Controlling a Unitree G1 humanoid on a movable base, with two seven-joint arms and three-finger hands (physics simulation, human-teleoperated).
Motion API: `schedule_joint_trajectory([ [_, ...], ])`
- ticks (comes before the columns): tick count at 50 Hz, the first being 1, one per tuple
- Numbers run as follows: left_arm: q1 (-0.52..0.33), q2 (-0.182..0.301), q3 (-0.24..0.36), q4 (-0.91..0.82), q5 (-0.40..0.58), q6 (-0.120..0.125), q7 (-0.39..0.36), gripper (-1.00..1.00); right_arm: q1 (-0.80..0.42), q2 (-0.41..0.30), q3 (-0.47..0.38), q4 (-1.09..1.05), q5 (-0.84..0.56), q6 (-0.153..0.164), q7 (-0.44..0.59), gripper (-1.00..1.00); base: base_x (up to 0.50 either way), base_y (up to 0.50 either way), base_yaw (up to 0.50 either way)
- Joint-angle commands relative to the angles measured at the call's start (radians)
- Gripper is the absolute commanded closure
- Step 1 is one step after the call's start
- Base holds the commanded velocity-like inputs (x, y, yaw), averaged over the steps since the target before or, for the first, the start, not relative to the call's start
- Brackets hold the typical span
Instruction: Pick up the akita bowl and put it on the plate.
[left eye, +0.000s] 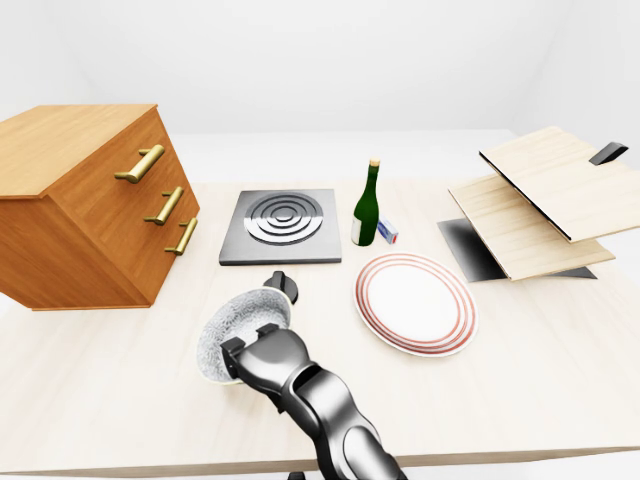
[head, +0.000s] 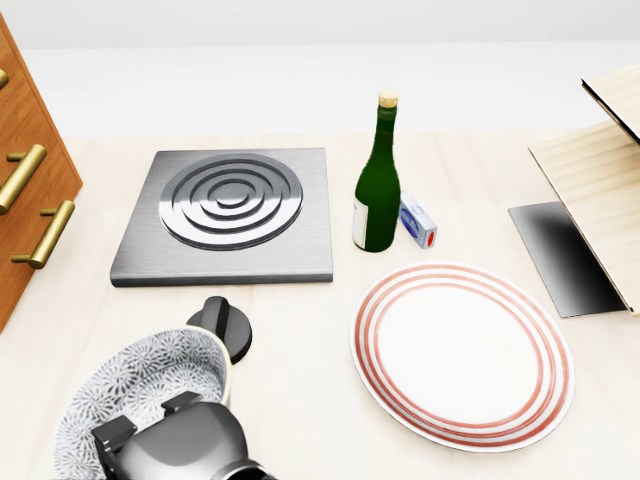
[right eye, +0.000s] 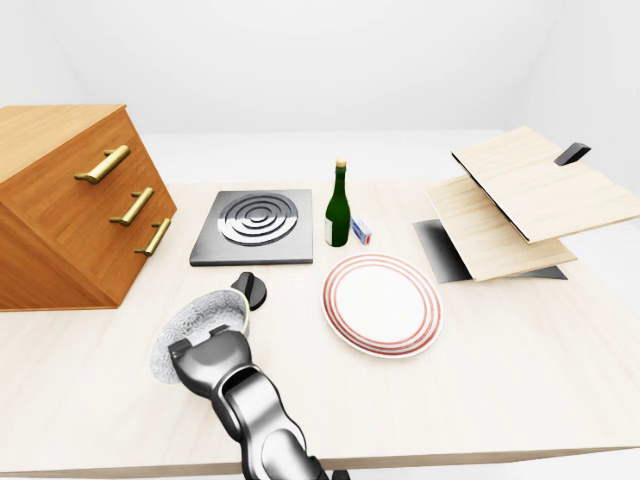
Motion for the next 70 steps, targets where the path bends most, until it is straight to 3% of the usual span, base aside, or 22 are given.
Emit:
schedule_joint_trajectory([
  [1, 0.000, 0.000, 0.000, 0.000, 0.001, 0.000, -0.001, -1.00, -0.007, 0.014, -0.004, -0.044, -0.094, 0.000, 0.000, 1.00, 0.00, 0.00, 0.00],
  [26, -0.001, 0.000, -0.001, 0.001, 0.000, -0.002, -0.003, -1.00, -0.007, 0.023, -0.021, -0.194, -0.230, 0.000, 0.000, 1.00, 0.00, 0.00, 0.00],
  [70, 0.000, 0.000, 0.000, 0.000, -0.002, -0.002, 0.004, -1.00, -0.015, 0.033, -0.083, -0.380, -0.349, 0.000, 0.000, 1.00, 0.00, 0.00, 0.00],
])
